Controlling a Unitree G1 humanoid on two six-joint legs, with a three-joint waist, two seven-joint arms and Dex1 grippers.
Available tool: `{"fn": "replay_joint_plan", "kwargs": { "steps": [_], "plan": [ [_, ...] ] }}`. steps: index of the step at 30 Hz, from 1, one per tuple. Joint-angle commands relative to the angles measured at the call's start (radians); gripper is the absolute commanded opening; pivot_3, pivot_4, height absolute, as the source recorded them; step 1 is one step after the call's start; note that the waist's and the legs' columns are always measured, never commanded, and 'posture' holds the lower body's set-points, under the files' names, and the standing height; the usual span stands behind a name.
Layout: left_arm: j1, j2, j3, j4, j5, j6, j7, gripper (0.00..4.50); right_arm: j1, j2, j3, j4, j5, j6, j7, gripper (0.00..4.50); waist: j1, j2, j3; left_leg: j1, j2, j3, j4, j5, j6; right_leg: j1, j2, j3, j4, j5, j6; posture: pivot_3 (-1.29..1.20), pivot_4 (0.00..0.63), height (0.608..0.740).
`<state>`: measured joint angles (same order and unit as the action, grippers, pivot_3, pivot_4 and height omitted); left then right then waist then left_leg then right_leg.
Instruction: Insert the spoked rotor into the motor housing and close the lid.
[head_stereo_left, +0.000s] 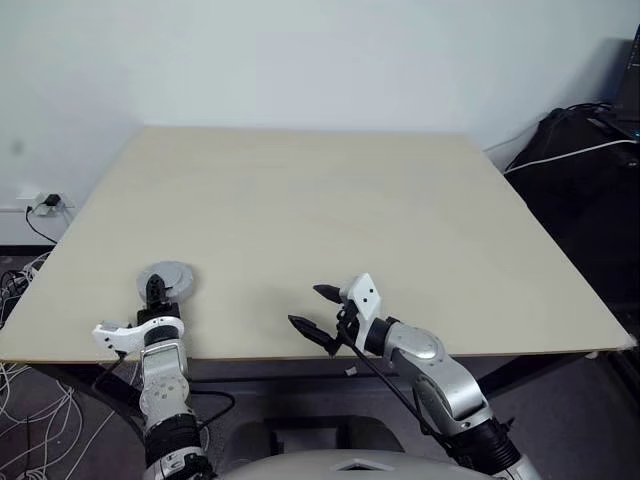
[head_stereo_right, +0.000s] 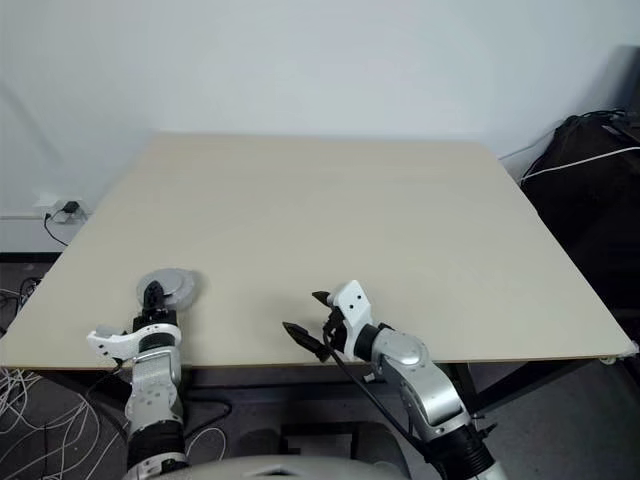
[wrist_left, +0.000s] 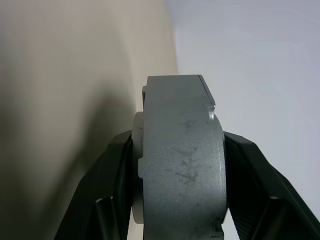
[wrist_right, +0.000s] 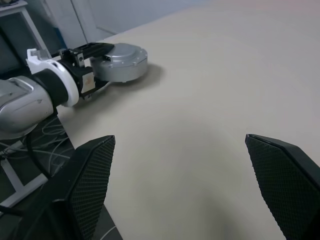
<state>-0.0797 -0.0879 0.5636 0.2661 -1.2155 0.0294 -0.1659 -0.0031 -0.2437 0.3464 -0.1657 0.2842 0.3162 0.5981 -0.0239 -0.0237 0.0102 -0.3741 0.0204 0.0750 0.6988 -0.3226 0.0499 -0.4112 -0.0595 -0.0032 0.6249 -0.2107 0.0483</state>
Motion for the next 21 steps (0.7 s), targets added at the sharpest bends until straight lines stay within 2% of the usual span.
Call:
{"fn": "replay_joint_plan", "kwargs": {
  "steps": [1, 10, 17, 19, 21],
  "plan": [
    [-0.072, -0.016, 0.010, -0.040, 0.019, -0.017, 0.009, 2.14, -0.010, 0.007, -0.014, -0.013, 0.004, 0.001, 0.007, 4.50, 0.001, 0.000, 0.000, 0.000, 0.000, 0.000, 0.000, 0.000, 0.000, 0.000, 0.000, 0.000, 0.000, 0.000, 0.000, 0.00, 0.000, 0.740],
    [-0.161, 0.027, 0.065, 0.096, 0.120, -0.050, 0.102, 2.14, -0.017, 0.013, -0.012, -0.006, -0.003, 0.009, 0.017, 4.50, 0.001, 0.000, 0.000, 0.001, 0.000, 0.000, 0.000, 0.000, 0.000, 0.001, 0.000, 0.000, 0.000, 0.000, 0.000, 0.00, 0.000, 0.740],
    [-0.180, 0.023, 0.072, 0.134, 0.190, -0.055, 0.163, 2.14, -0.013, 0.016, -0.015, -0.010, -0.009, 0.013, 0.014, 4.50, 0.002, 0.000, 0.000, 0.005, 0.000, 0.000, 0.000, 0.001, -0.002, 0.006, 0.000, -0.001, 0.001, 0.000, 0.000, 0.00, 0.000, 0.740],
    [-0.177, 0.017, 0.073, 0.127, 0.194, -0.048, 0.163, 2.87, -0.013, 0.015, -0.015, -0.011, -0.010, 0.013, 0.013, 4.50, 0.001, 0.000, 0.000, 0.009, 0.000, 0.000, 0.000, 0.001, -0.002, 0.009, 0.000, -0.001, 0.001, 0.000, 0.000, 0.00, 0.000, 0.740],
    [-0.173, 0.013, 0.075, 0.121, 0.199, -0.042, 0.163, 3.41, -0.013, 0.016, -0.015, -0.011, -0.011, 0.015, 0.011, 4.50, 0.000, 0.001, 0.000, 0.012, 0.001, 0.000, 0.000, -0.001, 0.001, 0.012, 0.000, -0.001, 0.001, 0.000, 0.000, 0.00, 0.000, 0.740]
  ]
}}
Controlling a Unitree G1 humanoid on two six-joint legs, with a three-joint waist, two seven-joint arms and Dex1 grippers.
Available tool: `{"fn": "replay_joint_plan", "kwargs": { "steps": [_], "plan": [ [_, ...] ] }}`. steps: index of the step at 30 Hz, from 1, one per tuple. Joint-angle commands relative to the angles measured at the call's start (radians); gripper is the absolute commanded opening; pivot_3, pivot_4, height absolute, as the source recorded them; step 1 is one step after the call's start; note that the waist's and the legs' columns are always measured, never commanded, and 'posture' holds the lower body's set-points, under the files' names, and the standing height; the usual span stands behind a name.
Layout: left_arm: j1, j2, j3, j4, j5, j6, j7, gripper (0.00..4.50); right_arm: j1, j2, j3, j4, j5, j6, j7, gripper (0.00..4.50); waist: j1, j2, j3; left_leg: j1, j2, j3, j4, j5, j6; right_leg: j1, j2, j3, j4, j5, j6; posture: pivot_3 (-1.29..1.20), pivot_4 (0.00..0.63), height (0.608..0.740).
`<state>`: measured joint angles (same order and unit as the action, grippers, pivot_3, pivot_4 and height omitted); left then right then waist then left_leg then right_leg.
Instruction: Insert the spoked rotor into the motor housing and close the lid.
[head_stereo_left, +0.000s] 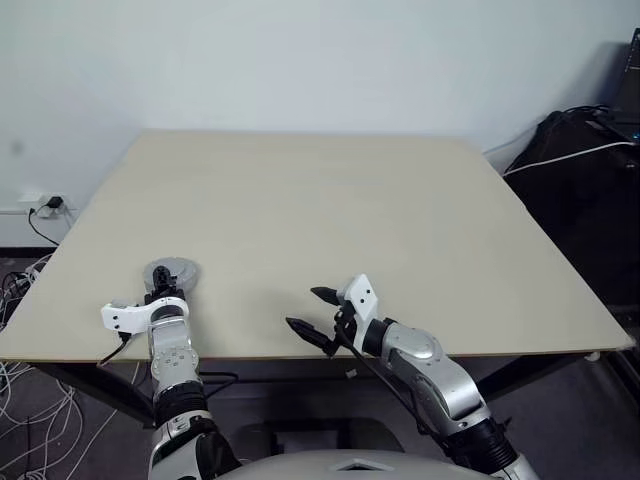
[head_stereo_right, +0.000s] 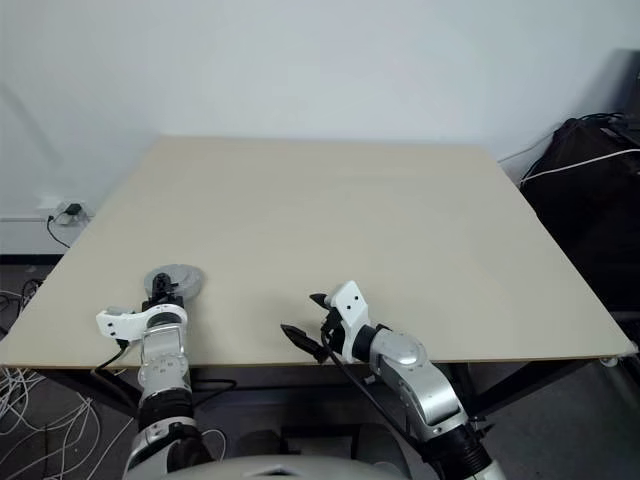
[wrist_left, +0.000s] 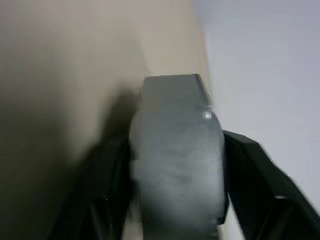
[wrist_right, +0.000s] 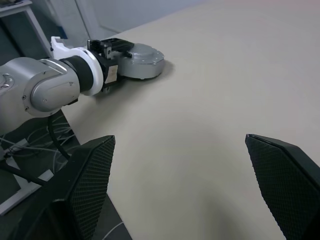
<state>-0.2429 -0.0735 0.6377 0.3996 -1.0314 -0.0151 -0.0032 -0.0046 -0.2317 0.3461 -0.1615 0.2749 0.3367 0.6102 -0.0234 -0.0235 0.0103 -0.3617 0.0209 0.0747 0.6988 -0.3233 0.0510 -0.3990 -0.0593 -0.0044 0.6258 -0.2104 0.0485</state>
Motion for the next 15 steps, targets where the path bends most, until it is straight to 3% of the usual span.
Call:
{"fn": "replay_joint_plan", "kwargs": {
  "steps": [1, 3, 15],
  "plan": [
    [-0.008, -0.004, 0.001, -0.016, 0.019, 0.005, 0.003, 3.74, -0.011, 0.004, -0.015, -0.015, -0.002, -0.005, -0.001, 4.50, -0.001, 0.001, -0.001, 0.001, 0.000, 0.000, 0.000, 0.000, 0.001, 0.001, 0.000, 0.000, 0.000, 0.000, 0.000, 0.00, 0.000, 0.740],
    [0.002, -0.011, -0.001, -0.028, 0.026, 0.009, 0.012, 4.44, -0.012, 0.004, -0.014, -0.014, -0.004, -0.002, -0.001, 4.50, -0.001, 0.003, -0.002, 0.003, 0.000, 0.000, 0.000, -0.001, 0.001, 0.003, 0.000, 0.000, 0.000, 0.000, 0.000, 0.00, 0.000, 0.740],
    [0.174, -0.105, -0.055, -0.219, 0.054, 0.044, 0.113, 4.48, -0.012, 0.007, -0.013, -0.014, -0.008, 0.013, 0.000, 4.50, -0.017, 0.005, -0.003, 0.004, 0.002, 0.003, -0.001, -0.004, 0.000, 0.001, 0.000, 0.001, 0.000, 0.000, -0.003, 0.00, 0.000, 0.740]
  ]
}}
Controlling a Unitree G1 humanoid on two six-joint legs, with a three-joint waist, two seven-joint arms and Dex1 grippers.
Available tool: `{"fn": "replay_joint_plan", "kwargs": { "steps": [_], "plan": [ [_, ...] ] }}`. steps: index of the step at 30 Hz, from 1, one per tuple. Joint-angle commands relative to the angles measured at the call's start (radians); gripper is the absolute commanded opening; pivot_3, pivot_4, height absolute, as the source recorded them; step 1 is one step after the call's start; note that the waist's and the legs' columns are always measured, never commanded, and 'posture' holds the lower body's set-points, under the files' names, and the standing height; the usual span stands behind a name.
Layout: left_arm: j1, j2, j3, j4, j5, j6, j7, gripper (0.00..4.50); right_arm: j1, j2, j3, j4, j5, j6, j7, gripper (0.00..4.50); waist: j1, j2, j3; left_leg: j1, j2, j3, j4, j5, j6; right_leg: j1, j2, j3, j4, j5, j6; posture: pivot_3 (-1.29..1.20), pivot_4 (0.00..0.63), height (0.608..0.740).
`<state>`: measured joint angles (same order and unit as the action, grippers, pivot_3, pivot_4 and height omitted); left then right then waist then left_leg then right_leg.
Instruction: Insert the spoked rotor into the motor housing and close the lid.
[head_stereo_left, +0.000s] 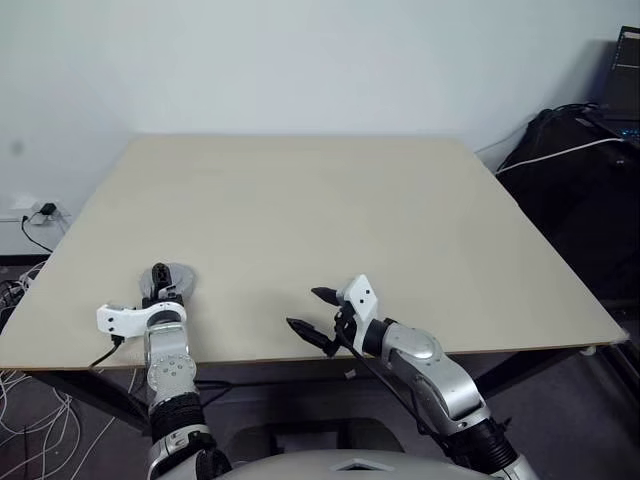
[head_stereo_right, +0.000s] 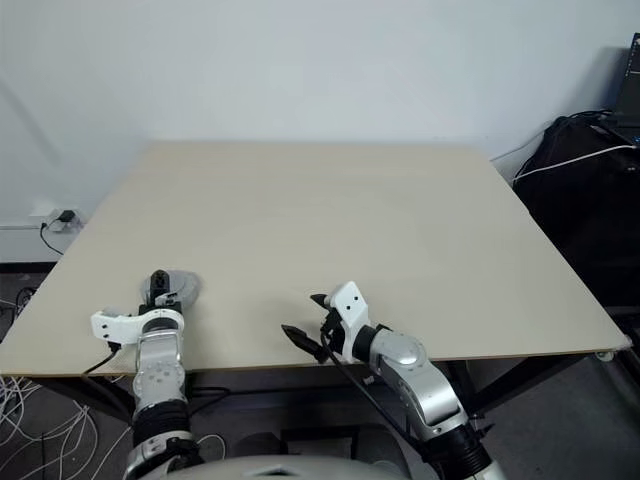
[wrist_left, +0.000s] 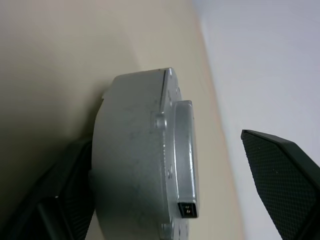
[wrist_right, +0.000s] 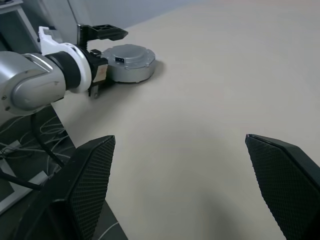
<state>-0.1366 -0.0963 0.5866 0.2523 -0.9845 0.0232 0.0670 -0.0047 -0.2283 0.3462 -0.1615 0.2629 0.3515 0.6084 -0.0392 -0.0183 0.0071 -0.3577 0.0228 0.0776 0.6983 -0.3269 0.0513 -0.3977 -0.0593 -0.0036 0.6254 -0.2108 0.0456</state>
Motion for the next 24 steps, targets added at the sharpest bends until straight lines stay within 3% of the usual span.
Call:
{"fn": "replay_joint_plan", "kwargs": {
  "steps": [1, 11, 17, 21, 24],
  "plan": [
    [0.084, -0.090, -0.011, -0.091, 0.004, 0.011, 0.046, 4.48, -0.012, 0.005, -0.013, -0.013, 0.003, 0.000, 0.002, 4.50, -0.004, 0.000, 0.000, 0.000, 0.000, 0.000, 0.000, 0.000, 0.000, -0.001, 0.000, 0.000, 0.000, 0.000, 0.000, 0.00, 0.000, 0.740],
    [0.321, -0.157, -0.130, -0.297, -0.038, 0.114, 0.075, 4.48, -0.014, 0.006, -0.008, -0.011, 0.000, 0.007, 0.010, 4.50, -0.012, 0.002, 0.000, 0.001, 0.005, 0.002, -0.001, -0.003, -0.001, -0.001, 0.001, 0.000, 0.000, -0.002, -0.003, 0.00, 0.000, 0.740],
    [0.493, -0.125, -0.257, -0.453, -0.074, 0.209, -0.021, 4.48, -0.009, 0.011, -0.017, -0.005, 0.001, 0.001, 0.003, 4.50, -0.004, 0.005, 0.003, 0.000, 0.006, 0.002, -0.001, -0.005, 0.000, -0.002, -0.001, 0.000, 0.000, -0.003, -0.003, 0.00, 0.000, 0.740],
    [0.573, -0.061, -0.358, -0.542, 0.021, 0.188, -0.094, 4.48, -0.001, 0.014, -0.027, 0.011, -0.019, -0.045, -0.013, 4.50, 0.007, 0.008, 0.003, -0.001, 0.005, 0.004, -0.001, -0.008, -0.002, -0.009, -0.003, 0.001, 0.000, -0.003, -0.002, 0.00, 0.000, 0.740],
    [0.592, -0.038, -0.410, -0.565, 0.176, 0.083, -0.143, 4.48, 0.011, 0.020, -0.033, 0.031, -0.063, -0.128, -0.049, 4.50, 0.016, 0.008, 0.003, -0.002, 0.004, 0.004, -0.001, -0.008, -0.001, -0.011, -0.003, 0.001, 0.000, -0.003, -0.002, 0.00, 0.000, 0.740]
  ]
}}
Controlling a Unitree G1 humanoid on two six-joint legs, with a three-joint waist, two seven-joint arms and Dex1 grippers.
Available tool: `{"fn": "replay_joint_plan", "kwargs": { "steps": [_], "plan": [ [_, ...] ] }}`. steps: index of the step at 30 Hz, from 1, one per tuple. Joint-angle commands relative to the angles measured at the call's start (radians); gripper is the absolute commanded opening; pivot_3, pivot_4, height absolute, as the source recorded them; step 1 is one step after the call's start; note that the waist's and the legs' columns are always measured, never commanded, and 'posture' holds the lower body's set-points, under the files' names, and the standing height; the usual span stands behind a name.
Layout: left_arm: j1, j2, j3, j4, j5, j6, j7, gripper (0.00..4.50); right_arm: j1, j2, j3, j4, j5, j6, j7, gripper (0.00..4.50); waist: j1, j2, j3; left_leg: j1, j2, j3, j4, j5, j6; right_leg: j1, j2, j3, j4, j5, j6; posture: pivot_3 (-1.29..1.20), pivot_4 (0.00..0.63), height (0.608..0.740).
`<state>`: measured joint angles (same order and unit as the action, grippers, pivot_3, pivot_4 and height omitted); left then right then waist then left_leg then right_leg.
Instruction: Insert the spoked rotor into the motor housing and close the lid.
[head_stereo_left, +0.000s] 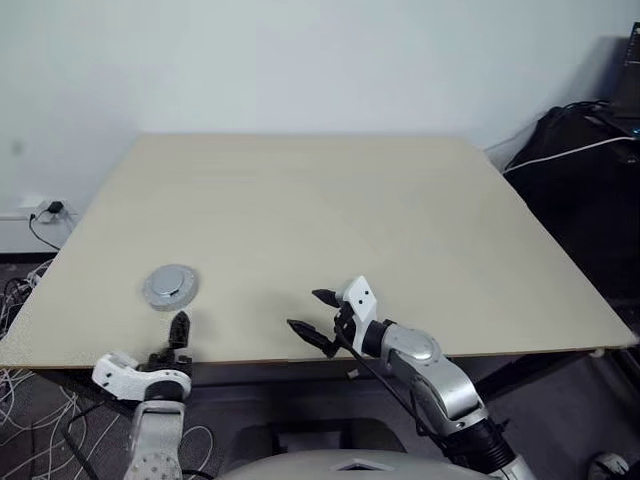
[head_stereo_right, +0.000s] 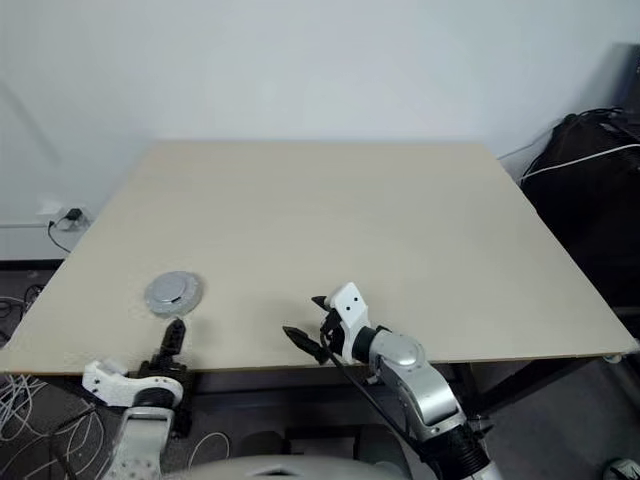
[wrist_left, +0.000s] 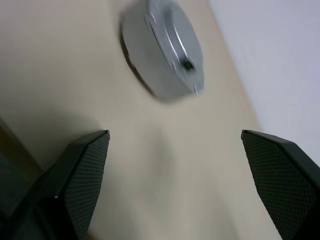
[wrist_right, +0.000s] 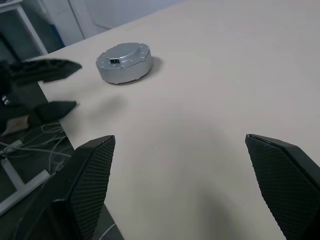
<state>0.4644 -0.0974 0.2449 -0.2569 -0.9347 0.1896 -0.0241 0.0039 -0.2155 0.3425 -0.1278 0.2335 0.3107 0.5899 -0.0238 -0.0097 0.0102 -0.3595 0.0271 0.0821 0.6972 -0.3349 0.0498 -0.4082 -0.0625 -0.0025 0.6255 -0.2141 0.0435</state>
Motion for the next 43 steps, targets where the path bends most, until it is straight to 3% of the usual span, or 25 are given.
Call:
{"fn": "replay_joint_plan", "kwargs": {
  "steps": [1, 6, 19, 27, 43],
  "plan": [
    [-0.005, -0.024, -0.090, -0.058, 0.185, -0.116, -0.068, 4.48, 0.009, 0.014, -0.035, 0.005, -0.044, -0.114, -0.047, 4.50, 0.000, 0.000, 0.000, 0.000, 0.000, 0.000, 0.000, 0.000, 0.000, 0.000, 0.001, 0.000, 0.000, 0.000, 0.000, 0.00, 0.000, 0.740],
    [-0.006, 0.025, -0.167, 0.006, 0.465, -0.286, -0.114, 4.48, 0.036, 0.034, -0.062, 0.043, -0.096, -0.222, -0.114, 4.50, -0.002, 0.002, 0.001, -0.001, 0.000, 0.001, 0.000, 0.001, 0.000, -0.002, 0.002, 0.000, 0.000, 0.000, 0.000, 0.00, 0.000, 0.740],
    [-0.047, 0.090, -0.217, 0.193, 0.927, -0.596, -0.048, 4.48, 0.123, 0.053, -0.108, 0.100, -0.227, -0.410, -0.279, 4.50, 0.000, 0.005, 0.004, -0.002, 0.002, 0.001, -0.001, 0.002, 0.004, -0.003, 0.001, 0.000, 0.000, 0.000, 0.000, 0.00, 0.000, 0.740],
    [-0.048, 0.123, -0.245, 0.235, 1.050, -0.671, -0.009, 4.48, 0.182, 0.074, -0.160, 0.121, -0.279, -0.481, -0.393, 4.50, 0.001, 0.007, 0.005, -0.003, 0.003, 0.001, -0.001, 0.001, 0.005, -0.004, 0.001, 0.000, 0.000, -0.001, 0.000, 0.00, 0.000, 0.740],
    [-0.081, 0.122, -0.233, 0.293, 1.018, -0.695, 0.020, 4.48, 0.213, 0.120, -0.184, 0.095, -0.315, -0.480, -0.478, 4.50, 0.001, 0.009, 0.005, -0.003, 0.003, 0.001, -0.001, 0.001, 0.005, -0.004, 0.000, 0.000, 0.001, -0.001, 0.000, 0.00, 0.000, 0.740]
  ]
}}
